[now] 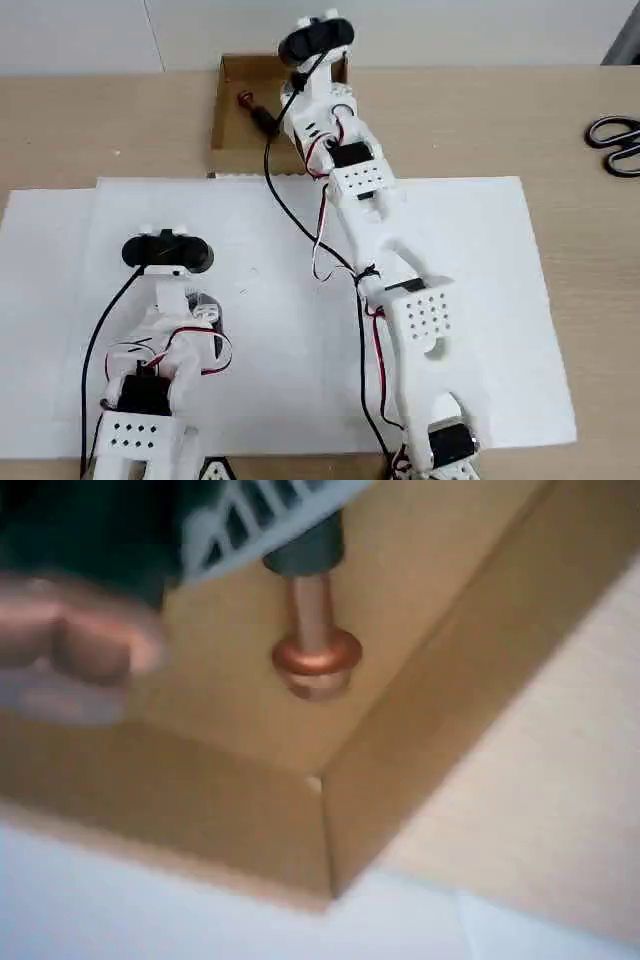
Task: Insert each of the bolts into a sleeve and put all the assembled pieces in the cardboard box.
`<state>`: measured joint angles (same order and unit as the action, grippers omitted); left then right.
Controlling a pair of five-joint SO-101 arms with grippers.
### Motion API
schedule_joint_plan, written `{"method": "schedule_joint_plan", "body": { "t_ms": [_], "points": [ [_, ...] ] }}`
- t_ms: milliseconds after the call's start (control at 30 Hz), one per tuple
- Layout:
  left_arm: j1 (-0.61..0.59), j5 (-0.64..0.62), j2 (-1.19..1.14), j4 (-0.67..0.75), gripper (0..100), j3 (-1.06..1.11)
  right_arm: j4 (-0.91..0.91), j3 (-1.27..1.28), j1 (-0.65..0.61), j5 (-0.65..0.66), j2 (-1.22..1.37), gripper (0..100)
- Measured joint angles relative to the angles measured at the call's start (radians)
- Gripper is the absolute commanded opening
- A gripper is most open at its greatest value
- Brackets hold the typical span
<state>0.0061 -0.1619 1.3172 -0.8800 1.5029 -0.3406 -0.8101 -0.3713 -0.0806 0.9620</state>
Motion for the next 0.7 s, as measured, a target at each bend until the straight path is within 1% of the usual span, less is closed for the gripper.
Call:
{"method": "schedule_joint_plan", "body": {
  "t_ms": [100, 300, 367, 533, 600, 700],
  "points": [
    [0.000, 0.000, 0.000, 0.000, 1, 0.000, 0.000, -0.048, 0.000, 0.000, 0.071, 0.7],
    [0.000, 0.000, 0.000, 0.000, 1, 0.000, -0.006, -0.063, -0.020, 0.000, 0.097, 1.3],
    [0.000, 0.000, 0.000, 0.000, 1, 0.000, -0.046, -0.063, -0.026, 0.000, 0.097, 5.7],
    [0.000, 0.000, 0.000, 0.000, 1, 0.000, -0.163, -0.089, -0.040, 0.005, 0.095, 24.3],
    [0.000, 0.000, 0.000, 0.000, 1, 0.000, -0.206, -0.138, -0.040, 0.005, 0.095, 26.5],
    [0.000, 0.000, 0.000, 0.000, 1, 0.000, -0.275, -0.230, -0.040, 0.005, 0.094, 24.9]
  ]
}}
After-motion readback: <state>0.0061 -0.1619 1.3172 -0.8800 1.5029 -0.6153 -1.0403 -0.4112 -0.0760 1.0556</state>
